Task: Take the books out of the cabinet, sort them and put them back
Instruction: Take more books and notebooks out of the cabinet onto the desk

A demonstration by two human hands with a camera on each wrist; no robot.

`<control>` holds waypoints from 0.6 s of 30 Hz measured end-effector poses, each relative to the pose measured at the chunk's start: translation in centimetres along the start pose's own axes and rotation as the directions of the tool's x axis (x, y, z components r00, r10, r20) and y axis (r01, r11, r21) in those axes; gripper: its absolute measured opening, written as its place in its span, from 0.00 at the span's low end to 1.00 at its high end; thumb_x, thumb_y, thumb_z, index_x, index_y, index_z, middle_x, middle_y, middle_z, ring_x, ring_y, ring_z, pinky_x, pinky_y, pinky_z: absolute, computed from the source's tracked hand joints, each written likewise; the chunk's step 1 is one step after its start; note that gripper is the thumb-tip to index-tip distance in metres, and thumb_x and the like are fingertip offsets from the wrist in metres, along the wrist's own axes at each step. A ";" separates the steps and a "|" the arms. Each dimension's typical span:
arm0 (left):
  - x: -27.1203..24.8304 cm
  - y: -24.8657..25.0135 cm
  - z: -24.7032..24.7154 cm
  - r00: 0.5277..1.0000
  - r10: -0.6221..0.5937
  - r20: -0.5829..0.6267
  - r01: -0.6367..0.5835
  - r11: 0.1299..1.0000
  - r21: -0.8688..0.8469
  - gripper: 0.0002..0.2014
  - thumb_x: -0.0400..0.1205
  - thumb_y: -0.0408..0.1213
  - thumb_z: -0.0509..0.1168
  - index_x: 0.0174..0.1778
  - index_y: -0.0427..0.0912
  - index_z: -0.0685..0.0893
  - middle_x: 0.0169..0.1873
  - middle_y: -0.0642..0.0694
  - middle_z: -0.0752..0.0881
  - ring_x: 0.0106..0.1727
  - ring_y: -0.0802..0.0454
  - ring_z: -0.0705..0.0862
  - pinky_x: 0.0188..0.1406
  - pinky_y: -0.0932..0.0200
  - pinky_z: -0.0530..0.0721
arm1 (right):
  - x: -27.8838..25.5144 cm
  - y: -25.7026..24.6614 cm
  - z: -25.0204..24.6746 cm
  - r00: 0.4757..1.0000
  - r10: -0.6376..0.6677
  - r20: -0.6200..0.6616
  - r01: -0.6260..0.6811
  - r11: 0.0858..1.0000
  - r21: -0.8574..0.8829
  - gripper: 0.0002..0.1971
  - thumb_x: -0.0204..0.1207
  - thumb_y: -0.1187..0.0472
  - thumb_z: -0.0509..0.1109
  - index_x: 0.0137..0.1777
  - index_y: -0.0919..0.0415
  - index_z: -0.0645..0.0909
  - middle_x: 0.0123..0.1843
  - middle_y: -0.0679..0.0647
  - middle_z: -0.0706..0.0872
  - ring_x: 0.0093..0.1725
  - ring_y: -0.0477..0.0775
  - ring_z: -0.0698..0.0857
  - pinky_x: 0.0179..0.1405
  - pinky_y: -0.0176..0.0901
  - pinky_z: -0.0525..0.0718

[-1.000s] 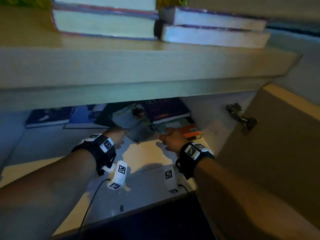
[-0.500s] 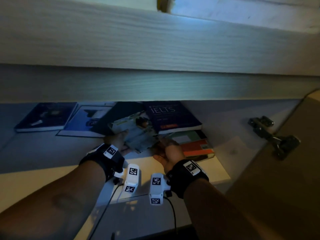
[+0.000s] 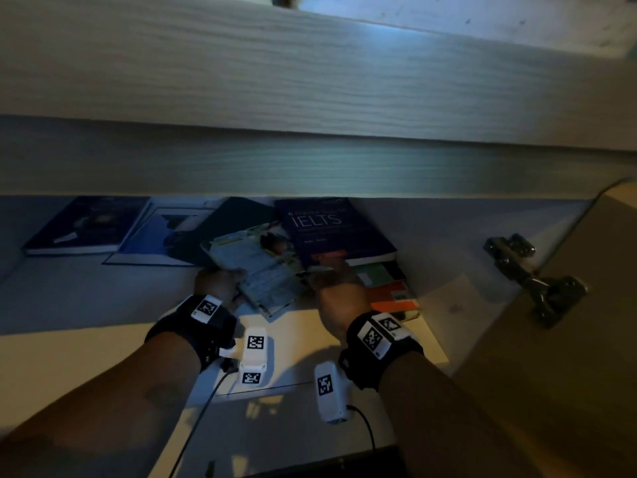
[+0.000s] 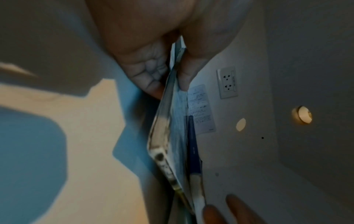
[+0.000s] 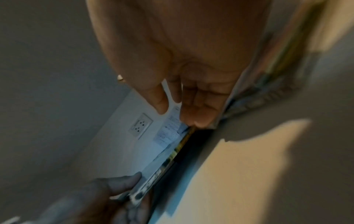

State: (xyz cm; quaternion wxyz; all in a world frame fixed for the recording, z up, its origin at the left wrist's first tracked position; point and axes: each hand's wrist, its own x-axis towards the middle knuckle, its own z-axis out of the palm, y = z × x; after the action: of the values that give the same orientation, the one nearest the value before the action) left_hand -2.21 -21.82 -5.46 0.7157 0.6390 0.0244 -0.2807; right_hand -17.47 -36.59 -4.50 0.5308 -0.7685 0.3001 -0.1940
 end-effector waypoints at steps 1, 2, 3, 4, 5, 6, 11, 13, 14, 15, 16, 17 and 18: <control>-0.8 -0.2 -0.7 1.000 -0.015 0.010 0.016 1.000 -0.011 0.05 0.86 0.31 0.64 0.45 0.38 0.76 0.36 0.42 0.77 0.27 0.48 0.81 0.16 0.65 0.78 | 0.3 -0.5 -0.3 0.994 -0.084 -0.067 0.069 0.979 -0.190 0.19 0.78 0.61 0.69 0.69 0.53 0.83 0.65 0.59 0.85 0.59 0.61 0.85 0.60 0.53 0.84; -1.7 -0.4 -1.4 0.999 -0.029 0.017 0.029 1.000 -0.007 0.05 0.86 0.31 0.64 0.46 0.37 0.76 0.33 0.41 0.78 0.22 0.50 0.82 0.16 0.64 0.79 | 0.5 -1.0 -0.6 0.983 -0.157 -0.094 0.120 0.941 -0.318 0.21 0.78 0.59 0.69 0.71 0.54 0.83 0.70 0.60 0.83 0.67 0.64 0.83 0.68 0.54 0.82; -3.0 -0.6 -2.3 0.999 -0.037 0.036 0.037 0.999 -0.013 0.03 0.86 0.32 0.65 0.48 0.37 0.77 0.31 0.40 0.80 0.21 0.50 0.83 0.19 0.61 0.81 | 0.5 -1.5 -0.7 0.980 -0.186 -0.066 0.141 0.896 -0.421 0.24 0.78 0.58 0.69 0.75 0.54 0.80 0.76 0.62 0.78 0.74 0.66 0.78 0.73 0.57 0.78; -4.4 -0.8 -3.2 0.999 -0.029 0.037 0.029 0.999 -0.012 0.03 0.85 0.33 0.66 0.51 0.38 0.79 0.31 0.40 0.83 0.24 0.49 0.84 0.25 0.56 0.83 | 0.1 -2.2 -0.8 0.983 -0.185 0.018 0.165 0.829 -0.534 0.28 0.79 0.55 0.69 0.81 0.52 0.74 0.83 0.63 0.71 0.81 0.67 0.71 0.79 0.59 0.72; -5.9 -1.2 -4.5 1.000 0.006 0.021 -0.005 0.999 -0.034 0.03 0.85 0.32 0.66 0.53 0.39 0.81 0.33 0.40 0.83 0.27 0.47 0.83 0.30 0.52 0.82 | -0.3 -2.3 -0.5 0.981 -0.142 0.129 0.192 0.734 -0.652 0.33 0.80 0.52 0.69 0.86 0.50 0.66 0.88 0.61 0.61 0.86 0.67 0.62 0.84 0.64 0.65; -7.6 -1.7 -5.8 0.999 0.054 -0.004 -0.054 0.997 -0.050 0.02 0.84 0.29 0.66 0.50 0.39 0.82 0.34 0.40 0.82 0.28 0.46 0.82 0.31 0.49 0.79 | -1.1 -2.4 -0.2 0.973 -0.067 0.221 0.212 0.636 -0.742 0.38 0.81 0.49 0.68 0.89 0.47 0.58 0.91 0.58 0.54 0.89 0.67 0.55 0.86 0.69 0.57; -14.0 -4.1 -10.5 0.988 0.112 -0.107 -0.119 0.991 -0.056 0.12 0.83 0.26 0.67 0.62 0.38 0.81 0.52 0.32 0.86 0.49 0.30 0.88 0.43 0.41 0.88 | -6.2 -3.6 1.3 0.902 0.035 0.430 0.366 0.465 -0.806 0.35 0.77 0.49 0.69 0.83 0.38 0.61 0.85 0.53 0.62 0.82 0.71 0.60 0.78 0.81 0.57; -15.2 -4.3 -11.6 0.973 0.143 -0.179 -0.156 0.986 -0.056 0.14 0.83 0.23 0.66 0.60 0.42 0.75 0.46 0.37 0.85 0.44 0.35 0.86 0.40 0.40 0.87 | -7.7 -3.9 1.9 0.874 0.022 0.485 0.427 0.442 -0.789 0.32 0.79 0.45 0.67 0.83 0.38 0.63 0.82 0.52 0.64 0.80 0.70 0.61 0.78 0.81 0.56; -15.8 -4.3 -12.1 0.971 0.141 -0.193 -0.156 0.986 -0.063 0.15 0.83 0.21 0.66 0.59 0.43 0.73 0.46 0.41 0.84 0.44 0.37 0.85 0.42 0.39 0.86 | -8.6 -3.8 2.2 0.864 0.014 0.503 0.447 0.439 -0.780 0.32 0.80 0.42 0.66 0.83 0.38 0.63 0.81 0.51 0.65 0.80 0.69 0.61 0.78 0.82 0.54; -16.5 -4.4 -12.7 0.968 0.158 -0.196 -0.174 0.982 -0.066 0.16 0.82 0.21 0.66 0.58 0.44 0.73 0.47 0.43 0.84 0.45 0.38 0.85 0.46 0.37 0.86 | -9.7 -3.6 2.7 0.855 -0.002 0.518 0.466 0.439 -0.768 0.31 0.80 0.39 0.66 0.83 0.38 0.65 0.80 0.51 0.66 0.80 0.69 0.61 0.79 0.84 0.52; -16.7 -4.4 -13.2 0.967 0.159 -0.200 -0.174 0.983 -0.061 0.16 0.81 0.21 0.68 0.59 0.43 0.74 0.49 0.42 0.86 0.47 0.37 0.86 0.49 0.35 0.86 | -10.4 -3.3 3.2 0.851 -0.021 0.525 0.477 0.448 -0.756 0.31 0.80 0.37 0.66 0.82 0.38 0.67 0.78 0.51 0.67 0.80 0.68 0.62 0.79 0.85 0.51; -17.0 -4.8 -13.7 0.962 0.169 -0.213 -0.183 0.982 -0.046 0.18 0.78 0.24 0.71 0.61 0.41 0.76 0.52 0.38 0.87 0.48 0.36 0.87 0.49 0.34 0.86 | -11.5 -3.0 3.9 0.847 -0.047 0.529 0.488 0.461 -0.741 0.30 0.81 0.37 0.65 0.82 0.38 0.68 0.77 0.51 0.67 0.79 0.67 0.63 0.79 0.86 0.50; -16.6 -5.5 -14.6 0.954 0.176 -0.243 -0.180 0.984 0.004 0.21 0.75 0.30 0.75 0.63 0.39 0.78 0.55 0.34 0.87 0.48 0.35 0.88 0.48 0.35 0.87 | -12.7 -2.8 4.8 0.846 -0.077 0.527 0.497 0.469 -0.730 0.29 0.82 0.37 0.63 0.82 0.38 0.68 0.76 0.51 0.68 0.78 0.67 0.64 0.79 0.85 0.51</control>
State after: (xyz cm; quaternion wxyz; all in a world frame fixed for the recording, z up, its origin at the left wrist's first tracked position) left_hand -13.82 -2.28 -6.51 0.7355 0.6616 0.0564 -0.1348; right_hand -23.26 -24.09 -3.38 0.0988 -0.9888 0.0949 0.0593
